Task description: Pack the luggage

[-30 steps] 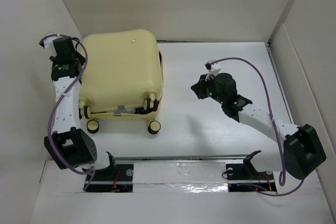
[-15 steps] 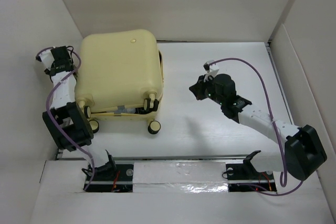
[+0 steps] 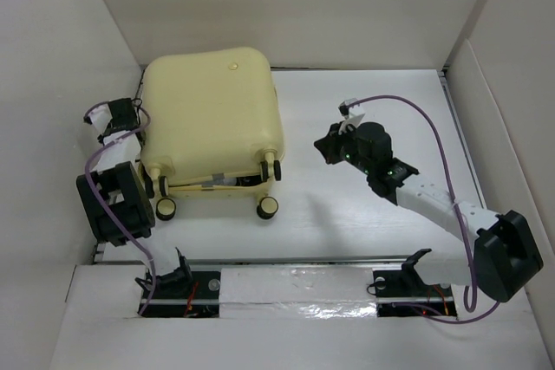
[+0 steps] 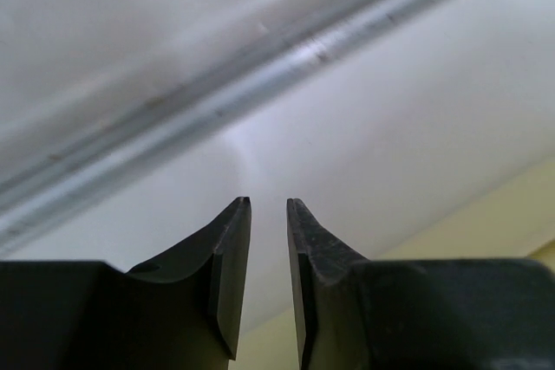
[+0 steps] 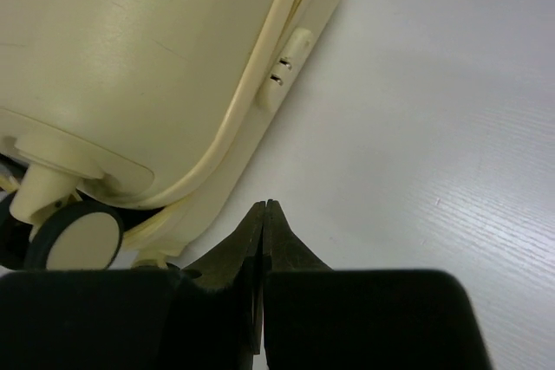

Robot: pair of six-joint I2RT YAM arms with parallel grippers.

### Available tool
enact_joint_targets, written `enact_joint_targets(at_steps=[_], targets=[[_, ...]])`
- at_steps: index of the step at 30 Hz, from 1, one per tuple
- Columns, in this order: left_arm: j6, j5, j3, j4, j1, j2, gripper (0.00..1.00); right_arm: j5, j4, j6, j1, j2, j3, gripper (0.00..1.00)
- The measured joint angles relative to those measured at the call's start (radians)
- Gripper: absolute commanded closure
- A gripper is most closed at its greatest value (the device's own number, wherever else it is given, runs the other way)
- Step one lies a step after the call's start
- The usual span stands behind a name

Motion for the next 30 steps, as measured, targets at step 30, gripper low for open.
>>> enact_joint_targets(at_steps=[30], targets=[[-0.347,-0.013,-0.517,-0.047,-1.184,-0.71,0.69,0.282,-0.121,0.037,-0.225,-0.411,-0.087,1.0]])
